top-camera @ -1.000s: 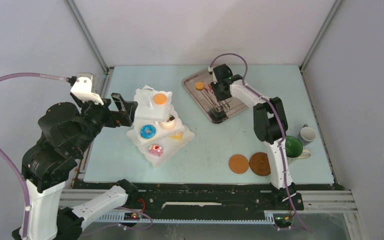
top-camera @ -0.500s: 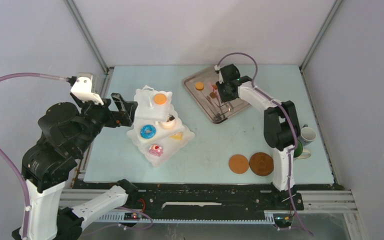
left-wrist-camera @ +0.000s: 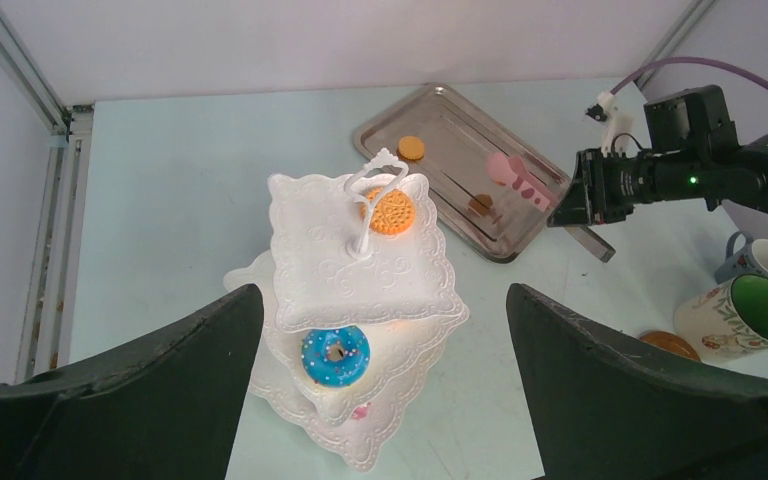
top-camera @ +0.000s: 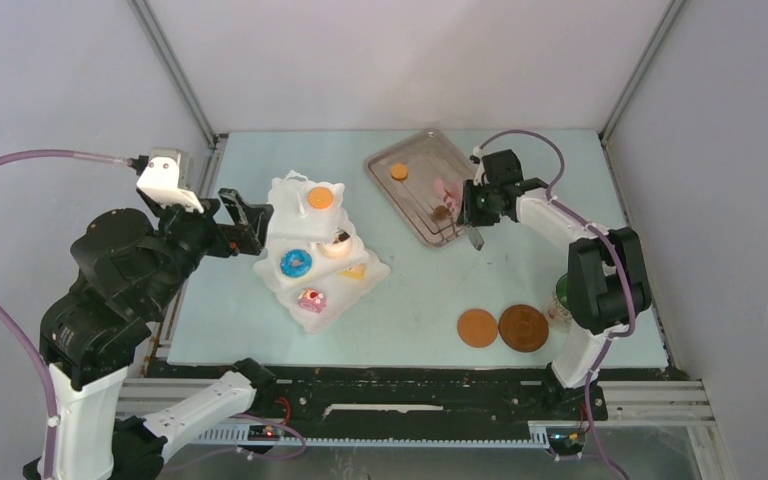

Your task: Serve the afternoon tea

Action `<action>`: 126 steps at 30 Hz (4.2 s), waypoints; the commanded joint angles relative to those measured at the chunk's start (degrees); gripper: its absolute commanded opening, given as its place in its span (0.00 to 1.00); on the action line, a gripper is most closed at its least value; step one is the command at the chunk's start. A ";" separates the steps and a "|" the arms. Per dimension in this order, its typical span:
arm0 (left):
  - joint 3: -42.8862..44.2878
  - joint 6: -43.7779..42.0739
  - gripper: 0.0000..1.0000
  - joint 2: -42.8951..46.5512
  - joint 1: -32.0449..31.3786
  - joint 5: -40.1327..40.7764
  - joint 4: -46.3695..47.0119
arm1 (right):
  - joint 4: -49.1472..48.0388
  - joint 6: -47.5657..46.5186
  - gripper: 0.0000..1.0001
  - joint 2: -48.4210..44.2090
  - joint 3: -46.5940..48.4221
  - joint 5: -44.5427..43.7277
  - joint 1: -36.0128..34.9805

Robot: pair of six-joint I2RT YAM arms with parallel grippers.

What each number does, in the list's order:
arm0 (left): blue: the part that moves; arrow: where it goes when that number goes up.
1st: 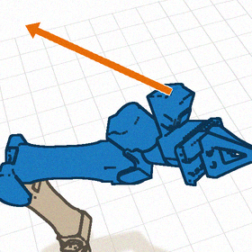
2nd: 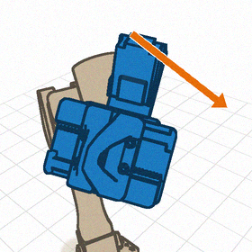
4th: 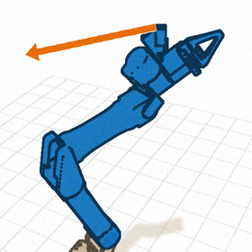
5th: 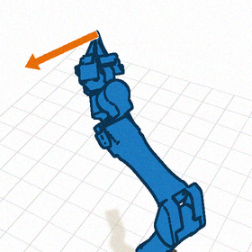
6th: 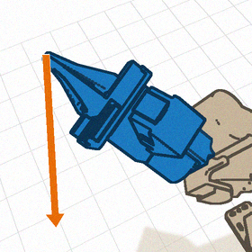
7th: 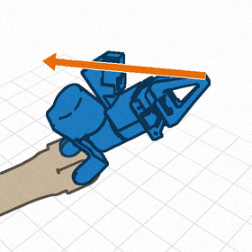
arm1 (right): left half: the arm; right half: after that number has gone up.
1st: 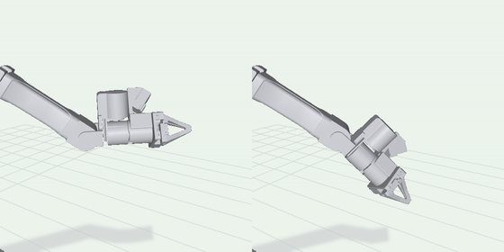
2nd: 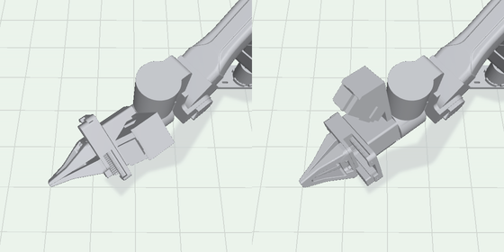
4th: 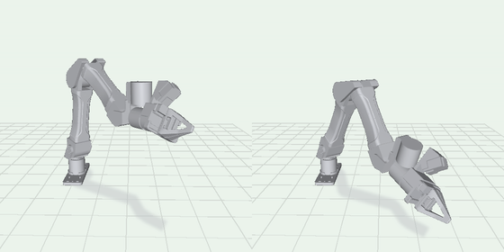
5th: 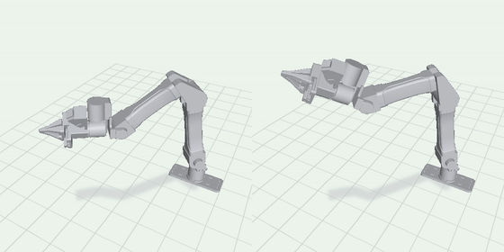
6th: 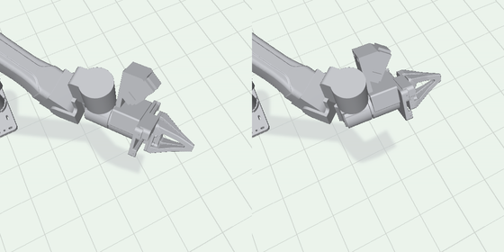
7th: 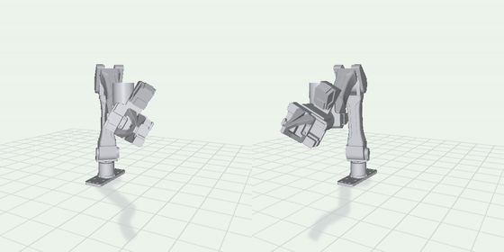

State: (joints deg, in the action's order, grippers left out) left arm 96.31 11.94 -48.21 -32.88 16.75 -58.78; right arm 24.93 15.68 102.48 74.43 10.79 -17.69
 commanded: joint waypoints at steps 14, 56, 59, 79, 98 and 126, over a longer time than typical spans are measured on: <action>0.02 -0.69 1.00 0.37 -0.69 0.20 1.76 | -7.03 9.52 0.02 -12.32 -4.46 15.38 0.82; 0.66 -0.25 0.99 0.56 -1.05 2.22 1.23 | 6.11 -7.51 0.00 -12.32 20.15 8.24 -37.50; 1.02 -0.42 0.99 0.73 -1.13 3.09 0.83 | 7.83 -8.49 0.00 -9.19 23.96 6.62 -38.52; 0.45 -0.60 0.99 0.41 -0.42 2.81 0.85 | 12.99 -10.76 0.19 -1.93 32.68 3.79 -39.30; 0.53 -0.52 0.99 0.31 -0.25 2.01 0.85 | 13.86 -12.14 0.39 -2.59 34.11 2.85 -40.19; 0.55 -0.43 0.97 1.53 -0.16 7.71 2.16 | -1.60 -10.50 0.34 -26.58 16.07 -16.93 -35.09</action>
State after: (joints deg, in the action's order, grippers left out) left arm 96.44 11.94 -47.11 -33.28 23.62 -58.39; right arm 29.04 1.21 78.19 93.08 2.07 -57.69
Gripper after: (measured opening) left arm 0.972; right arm 0.345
